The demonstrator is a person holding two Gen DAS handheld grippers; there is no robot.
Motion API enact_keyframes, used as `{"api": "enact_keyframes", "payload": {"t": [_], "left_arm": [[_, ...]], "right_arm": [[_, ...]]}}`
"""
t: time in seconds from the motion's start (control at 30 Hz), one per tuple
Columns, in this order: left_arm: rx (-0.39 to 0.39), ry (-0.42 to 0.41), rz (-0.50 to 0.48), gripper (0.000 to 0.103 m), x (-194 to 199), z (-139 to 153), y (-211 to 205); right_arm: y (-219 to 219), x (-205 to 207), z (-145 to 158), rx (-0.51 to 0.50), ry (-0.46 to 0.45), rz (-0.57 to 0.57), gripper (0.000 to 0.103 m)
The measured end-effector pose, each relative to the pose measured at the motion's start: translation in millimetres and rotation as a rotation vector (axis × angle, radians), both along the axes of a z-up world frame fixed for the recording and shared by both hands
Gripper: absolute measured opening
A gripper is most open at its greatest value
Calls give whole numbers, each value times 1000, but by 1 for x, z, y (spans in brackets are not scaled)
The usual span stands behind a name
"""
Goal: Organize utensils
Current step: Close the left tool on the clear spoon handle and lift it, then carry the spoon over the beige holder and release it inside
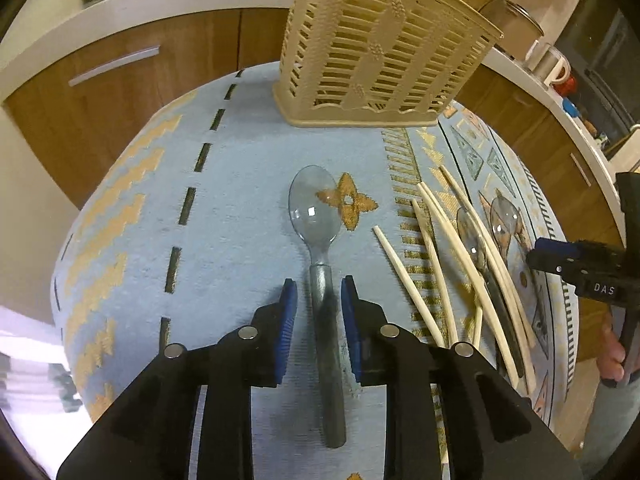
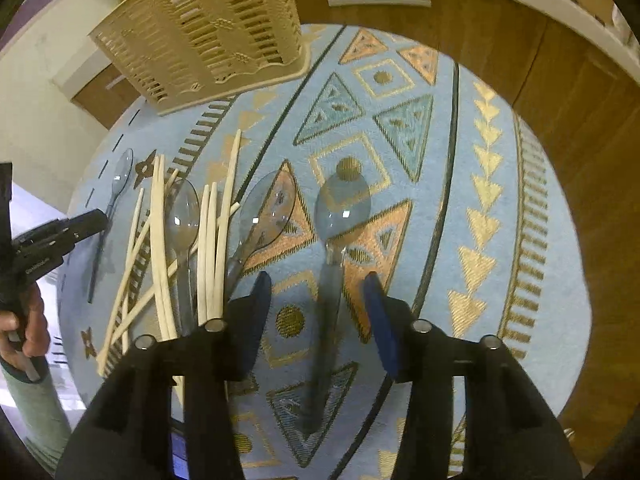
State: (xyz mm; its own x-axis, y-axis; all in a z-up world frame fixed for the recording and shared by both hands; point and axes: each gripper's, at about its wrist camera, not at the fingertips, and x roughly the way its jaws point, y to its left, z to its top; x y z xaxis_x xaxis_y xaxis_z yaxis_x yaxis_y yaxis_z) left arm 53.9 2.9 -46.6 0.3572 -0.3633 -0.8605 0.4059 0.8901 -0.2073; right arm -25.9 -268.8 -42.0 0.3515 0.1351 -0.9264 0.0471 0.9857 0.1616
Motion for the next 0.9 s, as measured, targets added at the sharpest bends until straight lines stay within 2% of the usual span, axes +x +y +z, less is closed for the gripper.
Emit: {"api": "enact_keyframes", "payload": {"t": [0.1,0.13,0.3,0.4,0.43,0.53,0.7,0.9], "left_arm": [[63,-8,-23,23,5,0,-15],[83,-9,-31,24,6,-1,-21],[200,-28,-62,24,12,0,-40],[283,-80,-63,12,7,-2,-48],[285,-86,-63,10,6,-1,-49],[262,-100,-48,10,4,0,-47],[147,-134,-40,10,-6,13,-34],[11,-219,-37,10,-17,50,-34]], "right_arm": [[-2,5,-3,-22,37,-14,42],[-2,8,-6,-26,57,-17,36],[7,20,-9,-96,103,-11,27],[18,24,-9,-128,122,16,15],[20,24,-8,-122,129,19,11],[19,23,-8,-106,123,10,10],[10,7,-1,-55,85,9,10],[6,-9,32,3,-50,50,10]]}}
